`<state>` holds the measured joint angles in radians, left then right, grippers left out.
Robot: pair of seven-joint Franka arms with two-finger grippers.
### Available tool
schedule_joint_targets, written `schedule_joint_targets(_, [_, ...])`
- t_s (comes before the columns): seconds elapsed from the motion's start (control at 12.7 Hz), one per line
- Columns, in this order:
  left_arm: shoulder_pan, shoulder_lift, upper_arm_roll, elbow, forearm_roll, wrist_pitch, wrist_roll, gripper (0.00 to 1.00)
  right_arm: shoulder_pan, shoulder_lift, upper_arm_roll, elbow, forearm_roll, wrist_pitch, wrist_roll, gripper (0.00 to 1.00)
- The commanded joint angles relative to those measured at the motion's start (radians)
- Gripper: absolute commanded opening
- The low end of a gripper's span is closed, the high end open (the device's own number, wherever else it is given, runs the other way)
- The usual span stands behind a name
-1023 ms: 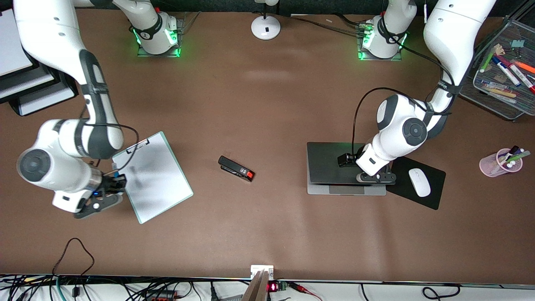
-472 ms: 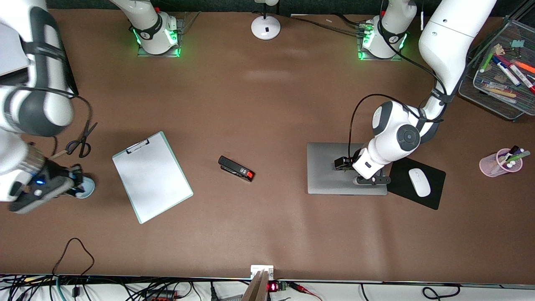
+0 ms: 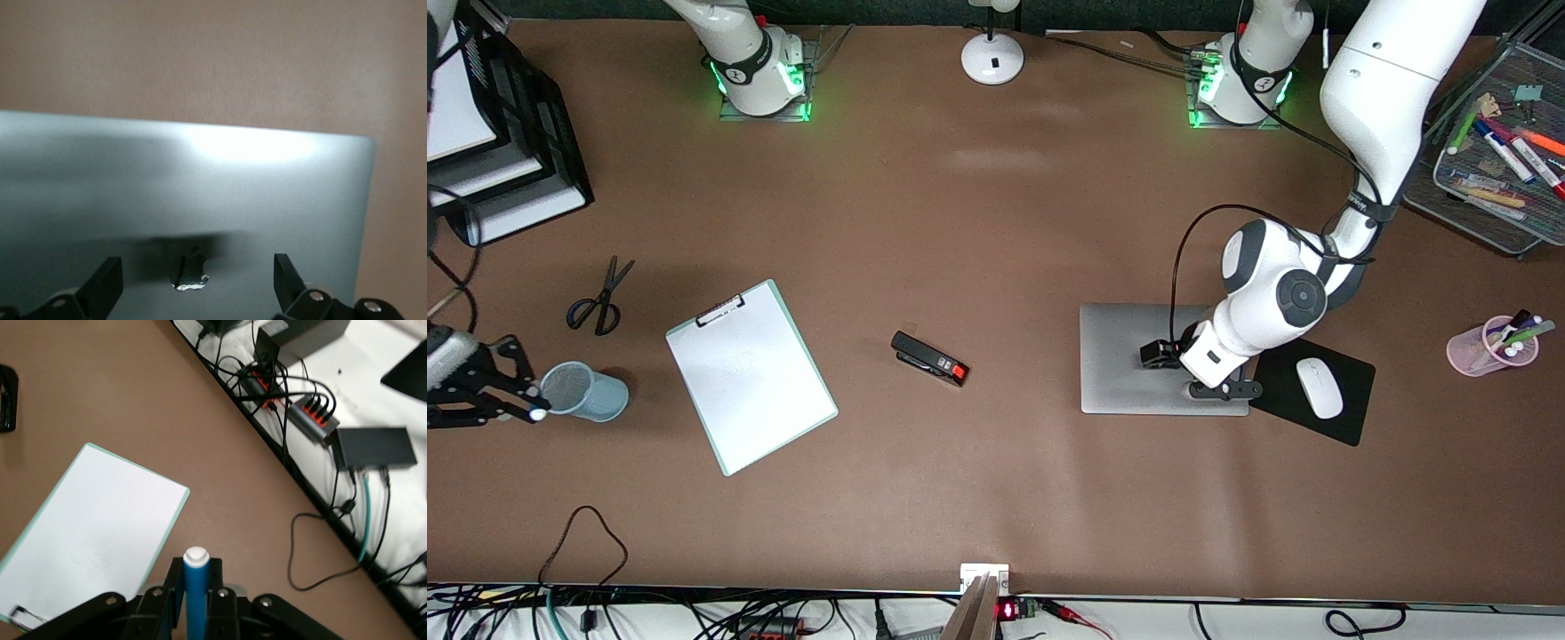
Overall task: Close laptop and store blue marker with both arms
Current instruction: 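Press the lid shut with the left gripper while the right gripper carries the marker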
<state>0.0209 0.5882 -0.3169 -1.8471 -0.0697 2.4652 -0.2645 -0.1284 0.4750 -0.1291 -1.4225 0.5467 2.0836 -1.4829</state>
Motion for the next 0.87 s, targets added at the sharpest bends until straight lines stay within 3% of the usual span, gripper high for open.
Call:
schedule_joint_targets(0.0, [0.004,-0.073,0.005,0.005,0.013,-0.077,0.005,1.00,-0.039,-0.006,0.013,-0.013,0.076,-0.007,-0.118,0.01])
schedule_joint_targets(0.55, [0.004,-0.238,0.039,0.055,0.013,-0.339,0.005,1.00,-0.180,0.039,0.013,-0.013,0.349,-0.194,-0.413,0.01])
schedule_joint_targets(0.79, [0.025,-0.281,0.048,0.115,0.014,-0.425,0.004,1.00,-0.232,0.082,0.013,-0.013,0.416,-0.256,-0.537,0.01])
